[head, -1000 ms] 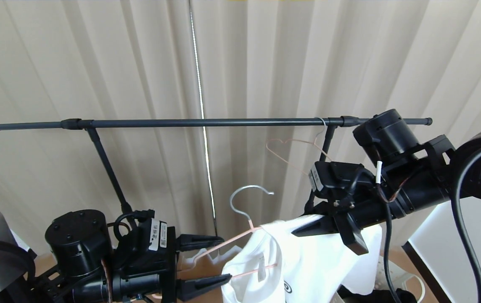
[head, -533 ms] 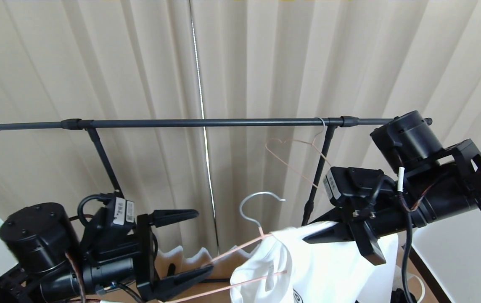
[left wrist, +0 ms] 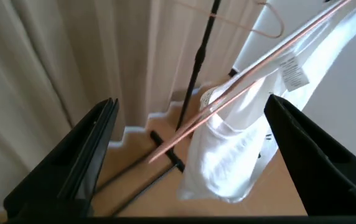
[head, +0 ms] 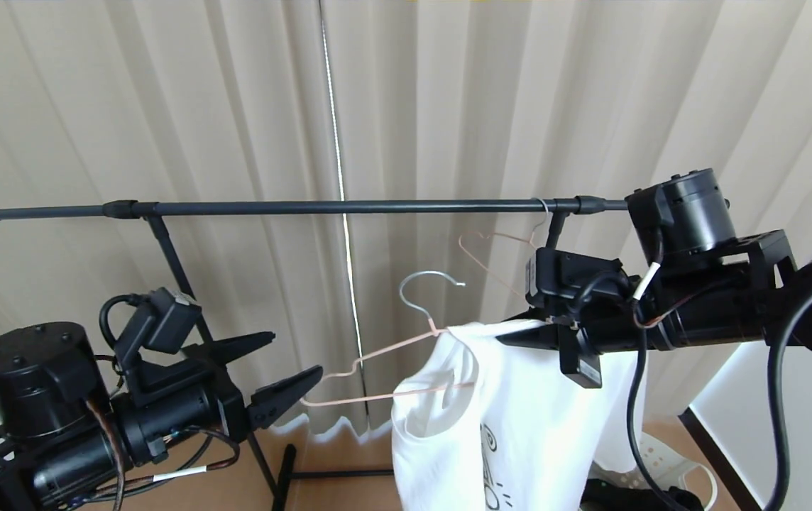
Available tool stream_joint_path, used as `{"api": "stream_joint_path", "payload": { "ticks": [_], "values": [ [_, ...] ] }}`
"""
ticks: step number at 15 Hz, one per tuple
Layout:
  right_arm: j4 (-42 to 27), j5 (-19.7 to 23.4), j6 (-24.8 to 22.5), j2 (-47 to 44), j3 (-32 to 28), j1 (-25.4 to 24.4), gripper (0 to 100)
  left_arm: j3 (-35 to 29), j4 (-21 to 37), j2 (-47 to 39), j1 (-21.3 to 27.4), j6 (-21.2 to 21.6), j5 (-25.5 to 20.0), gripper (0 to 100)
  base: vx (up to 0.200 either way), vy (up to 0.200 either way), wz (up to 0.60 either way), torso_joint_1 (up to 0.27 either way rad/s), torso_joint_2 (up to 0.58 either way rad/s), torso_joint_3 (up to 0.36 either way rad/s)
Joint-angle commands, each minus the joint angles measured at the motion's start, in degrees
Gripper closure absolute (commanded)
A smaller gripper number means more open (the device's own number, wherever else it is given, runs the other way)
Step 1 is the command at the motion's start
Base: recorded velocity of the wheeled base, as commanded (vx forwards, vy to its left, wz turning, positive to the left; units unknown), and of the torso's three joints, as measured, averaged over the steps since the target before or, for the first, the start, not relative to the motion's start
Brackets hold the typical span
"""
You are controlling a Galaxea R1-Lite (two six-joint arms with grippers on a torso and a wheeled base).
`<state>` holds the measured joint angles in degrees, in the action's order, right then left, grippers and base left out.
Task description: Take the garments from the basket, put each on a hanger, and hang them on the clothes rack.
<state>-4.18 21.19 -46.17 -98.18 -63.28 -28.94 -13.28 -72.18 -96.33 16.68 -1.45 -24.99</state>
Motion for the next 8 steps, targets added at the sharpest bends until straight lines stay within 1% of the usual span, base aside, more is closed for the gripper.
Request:
{"api": "stream_joint_path", "payload": {
  "ticks": [1, 2, 4, 5, 6, 7, 8],
  "values": [
    [3.7, -0.1, 0.2, -1.8, 2.9, 0.2, 100, -6.3, 11.1, 3.2, 1.5, 0.0, 6.5, 0, 0.0, 0.0, 0.0, 0.0, 0.0, 0.0],
    [9.5, -0.4, 0.7, -3.0, 6.3, 1.1, 100, -9.3, 21.2, 4.7, 3.1, -0.2, 9.5, 0, 0.0, 0.0, 0.0, 0.0, 0.0, 0.0],
    [18.8, -1.0, 1.0, -5.0, 11.1, 2.1, 100, -11.2, 29.9, 6.1, 5.6, -0.2, 12.0, 0, 0.0, 0.0, 0.0, 0.0, 0.0, 0.0],
    [23.9, -1.1, 1.4, -6.0, 13.8, 2.2, 100, -11.6, 32.5, 6.2, 7.5, -0.2, 14.2, 0, 0.0, 0.0, 0.0, 0.0, 0.0, 0.0],
    [28.4, -1.4, 1.9, -6.9, 16.2, 2.2, 100, -11.2, 33.8, 6.1, 9.1, -0.2, 16.6, 0, 0.0, 0.0, 0.0, 0.0, 0.0, 0.0],
    [32.8, -2.4, 2.4, -7.9, 17.5, 2.2, 100, -10.6, 34.4, 5.8, 10.3, -0.2, 18.0, 0, 0.0, 0.0, 0.0, 0.0, 0.0, 0.0],
    [36.0, -4.3, 2.7, -8.8, 17.8, 2.0, 100, -9.5, 34.7, 5.6, 11.5, -0.2, 18.6, 0, 0.0, 0.0, 0.0, 0.0, 0.0, 0.0]
  ]
}}
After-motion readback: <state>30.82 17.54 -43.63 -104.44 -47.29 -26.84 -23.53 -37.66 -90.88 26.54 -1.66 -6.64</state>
